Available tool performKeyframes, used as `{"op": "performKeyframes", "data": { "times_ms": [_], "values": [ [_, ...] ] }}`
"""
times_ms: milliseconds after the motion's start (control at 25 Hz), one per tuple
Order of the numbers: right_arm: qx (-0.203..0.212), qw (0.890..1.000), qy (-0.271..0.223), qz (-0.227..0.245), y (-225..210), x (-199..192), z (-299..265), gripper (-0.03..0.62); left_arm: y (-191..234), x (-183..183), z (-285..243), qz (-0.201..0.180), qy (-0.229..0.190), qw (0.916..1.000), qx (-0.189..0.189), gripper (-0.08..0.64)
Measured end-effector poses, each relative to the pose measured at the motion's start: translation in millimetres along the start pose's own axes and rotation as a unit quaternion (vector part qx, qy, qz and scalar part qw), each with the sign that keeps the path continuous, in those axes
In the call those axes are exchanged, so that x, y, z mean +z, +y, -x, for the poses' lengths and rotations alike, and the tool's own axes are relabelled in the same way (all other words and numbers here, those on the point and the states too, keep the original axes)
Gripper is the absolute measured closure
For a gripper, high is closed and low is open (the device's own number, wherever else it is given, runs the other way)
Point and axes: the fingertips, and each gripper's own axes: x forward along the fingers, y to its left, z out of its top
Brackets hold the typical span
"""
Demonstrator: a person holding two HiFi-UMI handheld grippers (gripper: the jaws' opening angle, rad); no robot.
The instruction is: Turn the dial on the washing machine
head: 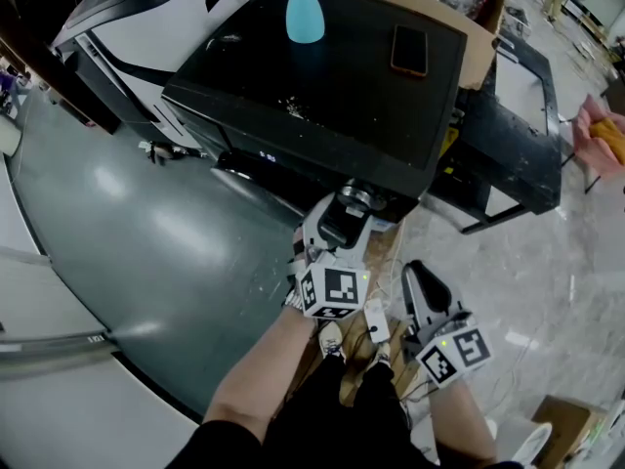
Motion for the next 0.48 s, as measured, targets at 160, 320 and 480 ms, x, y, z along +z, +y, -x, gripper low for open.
{"op": "performKeyframes", "data": {
  "times_ms": [160, 320, 480],
  "values": [
    [0.0, 1.0, 0.002, -0.003, -1.2, -1.4, -0.5, 0.549, -2.9, -0.4, -3.2, -0.047, 0.007, 0.9988, 0.006, 0.296],
    [0.002, 1.0, 0.003, -0.005, -2.0, -3.3, -1.1, 0.551, -1.0, -0.6, -3.8, 0.002, 0.003, 1.0, 0.001, 0.298],
    [0.002, 1.0, 0.005, -0.007, -2.2, -3.8, -1.4, 0.552, 4.5, -0.3, -3.3, 0.142, -0.003, 0.9895, -0.022, 0.298]
  ]
}}
